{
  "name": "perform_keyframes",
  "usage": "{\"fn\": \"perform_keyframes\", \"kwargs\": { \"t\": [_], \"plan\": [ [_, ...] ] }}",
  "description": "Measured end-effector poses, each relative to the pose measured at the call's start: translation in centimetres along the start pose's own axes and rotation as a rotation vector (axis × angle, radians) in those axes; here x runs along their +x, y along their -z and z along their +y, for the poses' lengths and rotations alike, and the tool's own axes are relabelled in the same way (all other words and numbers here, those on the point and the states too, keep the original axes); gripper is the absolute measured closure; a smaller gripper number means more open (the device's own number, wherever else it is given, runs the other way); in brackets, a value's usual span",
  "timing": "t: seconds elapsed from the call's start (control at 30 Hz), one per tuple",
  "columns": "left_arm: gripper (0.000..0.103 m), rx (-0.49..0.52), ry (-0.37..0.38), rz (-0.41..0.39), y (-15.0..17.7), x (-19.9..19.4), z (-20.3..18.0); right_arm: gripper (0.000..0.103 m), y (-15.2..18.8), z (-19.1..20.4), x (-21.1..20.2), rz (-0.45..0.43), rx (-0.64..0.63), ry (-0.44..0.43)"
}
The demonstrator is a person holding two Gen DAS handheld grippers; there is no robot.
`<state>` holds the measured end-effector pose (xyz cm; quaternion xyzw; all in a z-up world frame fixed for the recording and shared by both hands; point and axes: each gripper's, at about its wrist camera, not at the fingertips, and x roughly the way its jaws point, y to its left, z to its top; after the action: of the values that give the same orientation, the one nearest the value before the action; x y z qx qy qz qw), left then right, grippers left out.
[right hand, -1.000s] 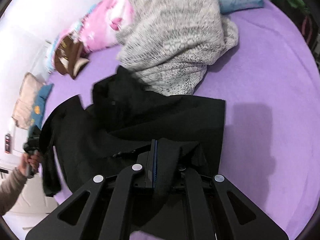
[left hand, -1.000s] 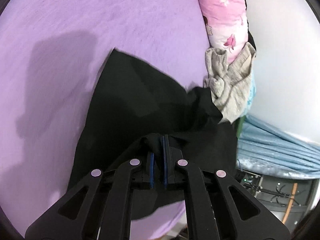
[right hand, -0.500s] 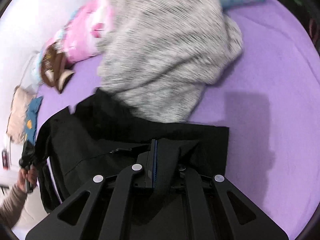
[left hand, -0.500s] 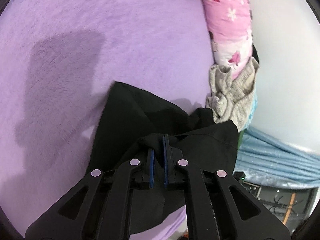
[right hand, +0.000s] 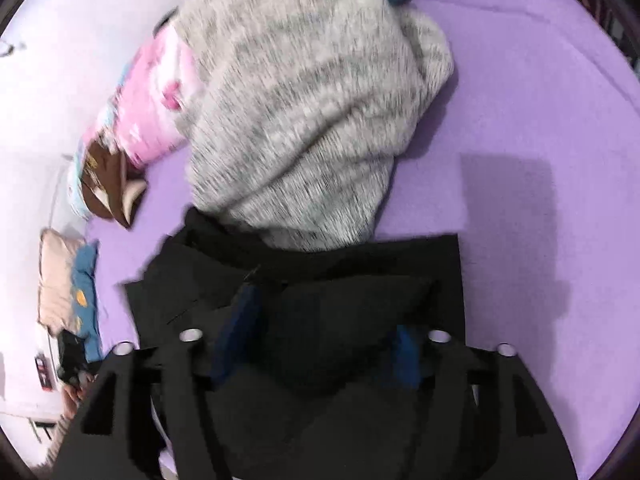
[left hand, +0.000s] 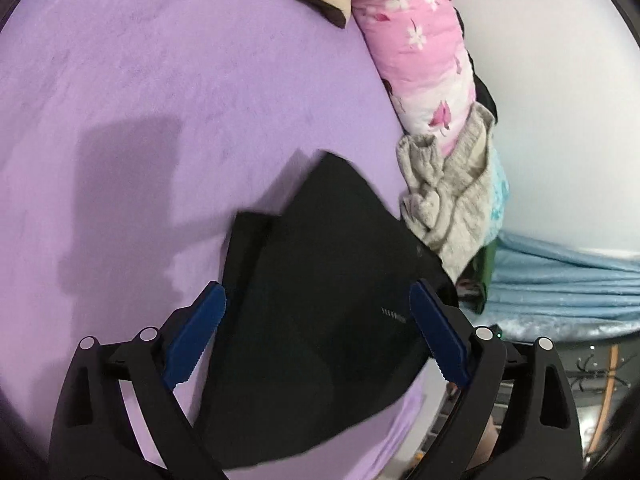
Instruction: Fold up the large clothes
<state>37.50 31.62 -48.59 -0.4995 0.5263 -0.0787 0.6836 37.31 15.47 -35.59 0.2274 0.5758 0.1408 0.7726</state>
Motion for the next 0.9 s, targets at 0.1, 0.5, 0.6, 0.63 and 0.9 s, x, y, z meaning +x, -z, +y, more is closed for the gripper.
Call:
{"fn": "perform_keyframes", "kwargs": {
  "t": [0.1,0.5,0.6,0.63,0.9],
  "plan": [
    [0.014,0.009,-0.005,0.037,2.8,-0.2,0.8,0.012,-0.2,0.8,-3.3,-0.144,0.002,-0.013],
    [0.014,0.177,-0.056,0.206,15.3,1.9,7.5,0.009,7.7,-1.9,-5.3,-0.004,-0.096,0.098],
    [0.014,0.213,-0.024,0.206,16.6,2.0,8.8,0.009,10.1,-4.3,-5.8,0.019,-0.091,0.129],
    [0.014,0.231,-0.010,0.207,16.9,2.0,8.9,0.009,10.9,-5.3,-6.0,0.027,-0.090,0.149],
    [0.022,0.274,0.079,0.221,18.2,3.1,8.4,0.009,15.4,-10.2,-7.5,0.072,-0.079,0.168]
  ]
}}
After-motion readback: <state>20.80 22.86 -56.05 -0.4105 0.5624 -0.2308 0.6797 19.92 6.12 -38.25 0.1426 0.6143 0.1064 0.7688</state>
